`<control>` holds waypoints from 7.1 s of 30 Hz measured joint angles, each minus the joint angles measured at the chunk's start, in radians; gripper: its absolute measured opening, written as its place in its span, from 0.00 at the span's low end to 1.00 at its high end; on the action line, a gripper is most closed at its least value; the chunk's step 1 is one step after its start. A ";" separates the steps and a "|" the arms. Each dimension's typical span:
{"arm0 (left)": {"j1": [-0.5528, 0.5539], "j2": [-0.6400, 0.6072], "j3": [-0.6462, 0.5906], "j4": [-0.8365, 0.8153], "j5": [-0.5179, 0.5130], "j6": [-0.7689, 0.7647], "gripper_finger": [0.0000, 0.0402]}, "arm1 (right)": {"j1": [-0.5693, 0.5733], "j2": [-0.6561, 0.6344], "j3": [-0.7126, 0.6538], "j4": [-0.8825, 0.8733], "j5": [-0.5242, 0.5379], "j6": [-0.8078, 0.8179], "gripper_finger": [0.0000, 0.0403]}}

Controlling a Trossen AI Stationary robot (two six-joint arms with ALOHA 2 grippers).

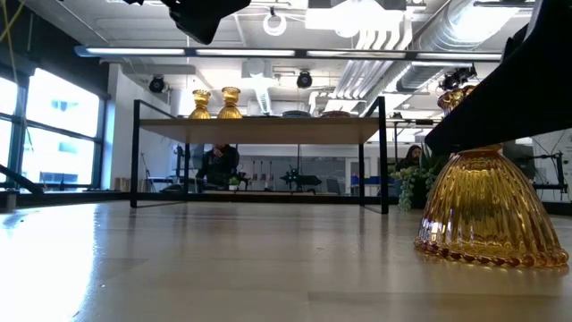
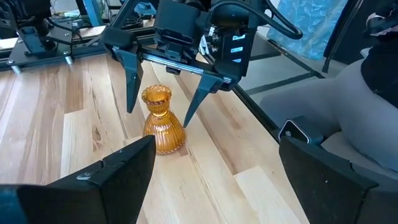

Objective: Pick & Place candle stick holders
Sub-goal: Put the yellow candle holder on the shelf

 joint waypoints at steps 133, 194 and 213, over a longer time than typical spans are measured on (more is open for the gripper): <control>0.000 0.276 0.282 0.002 -0.102 0.068 0.58 | 0.002 -0.375 0.000 0.796 -0.141 -1.219 0.75; 0.676 -0.488 -0.363 0.222 -0.484 -0.049 0.31 | 0.191 -0.393 -0.012 0.760 0.094 -1.121 0.75; 0.834 -0.447 -0.404 0.244 -0.327 -0.059 0.31 | 0.134 -0.393 -0.012 0.723 -0.032 -1.069 0.75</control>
